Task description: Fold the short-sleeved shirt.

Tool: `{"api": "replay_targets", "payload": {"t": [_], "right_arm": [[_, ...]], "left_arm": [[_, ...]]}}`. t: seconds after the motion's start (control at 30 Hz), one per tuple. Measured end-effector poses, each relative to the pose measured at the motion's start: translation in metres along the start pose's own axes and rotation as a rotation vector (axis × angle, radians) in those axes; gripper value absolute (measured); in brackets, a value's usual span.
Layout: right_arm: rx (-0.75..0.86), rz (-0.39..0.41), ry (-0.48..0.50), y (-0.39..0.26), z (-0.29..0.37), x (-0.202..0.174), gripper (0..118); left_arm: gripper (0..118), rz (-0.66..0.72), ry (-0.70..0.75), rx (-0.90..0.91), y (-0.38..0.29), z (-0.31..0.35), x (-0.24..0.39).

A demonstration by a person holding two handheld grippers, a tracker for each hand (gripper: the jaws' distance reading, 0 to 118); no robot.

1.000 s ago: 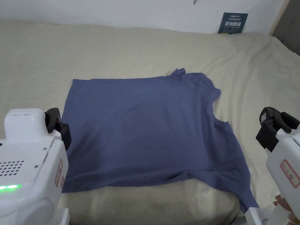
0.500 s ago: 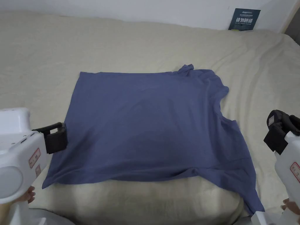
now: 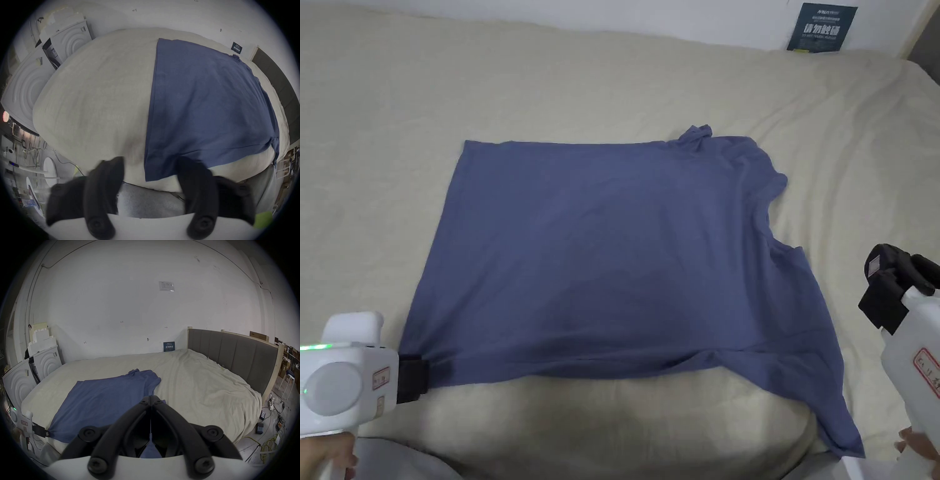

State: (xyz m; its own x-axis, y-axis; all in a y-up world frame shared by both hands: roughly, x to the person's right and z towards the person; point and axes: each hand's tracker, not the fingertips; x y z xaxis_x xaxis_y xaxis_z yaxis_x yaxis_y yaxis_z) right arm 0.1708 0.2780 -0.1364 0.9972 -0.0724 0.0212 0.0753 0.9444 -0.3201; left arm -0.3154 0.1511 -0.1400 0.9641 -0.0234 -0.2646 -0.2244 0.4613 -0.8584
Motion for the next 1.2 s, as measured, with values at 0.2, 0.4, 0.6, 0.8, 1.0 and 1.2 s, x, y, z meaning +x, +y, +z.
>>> {"api": "replay_targets", "payload": {"t": [0.2, 0.4, 0.6, 0.8, 1.0, 1.2], "right_arm": [[-0.028, 0.000, -0.018, -0.005, 0.000, 0.003, 3], [-0.066, -0.008, -0.039, -0.008, 0.000, 0.012, 3], [-0.238, -0.014, -0.052, -0.009, -0.012, 0.037, 3], [-0.526, -0.079, -0.012, -0.043, -0.045, 0.069, 113], [-0.679, 0.037, -0.039, -0.097, -0.066, 0.080, 118], [-0.781, 0.124, -0.024, -0.131, -0.079, 0.074, 118]], "left_arm": [[4, 0.012, -0.073, -0.013, 0.000, -0.012, 0.010], [3, 0.110, -0.087, 0.045, -0.002, 0.003, 0.002], [3, 0.171, -0.128, 0.202, 0.000, 0.049, -0.003], [3, 0.203, -0.164, 0.261, 0.008, 0.070, 0.003], [3, 0.192, -0.155, 0.259, 0.009, 0.072, 0.007], [3, 0.190, -0.134, 0.229, 0.007, 0.066, 0.009]]}}
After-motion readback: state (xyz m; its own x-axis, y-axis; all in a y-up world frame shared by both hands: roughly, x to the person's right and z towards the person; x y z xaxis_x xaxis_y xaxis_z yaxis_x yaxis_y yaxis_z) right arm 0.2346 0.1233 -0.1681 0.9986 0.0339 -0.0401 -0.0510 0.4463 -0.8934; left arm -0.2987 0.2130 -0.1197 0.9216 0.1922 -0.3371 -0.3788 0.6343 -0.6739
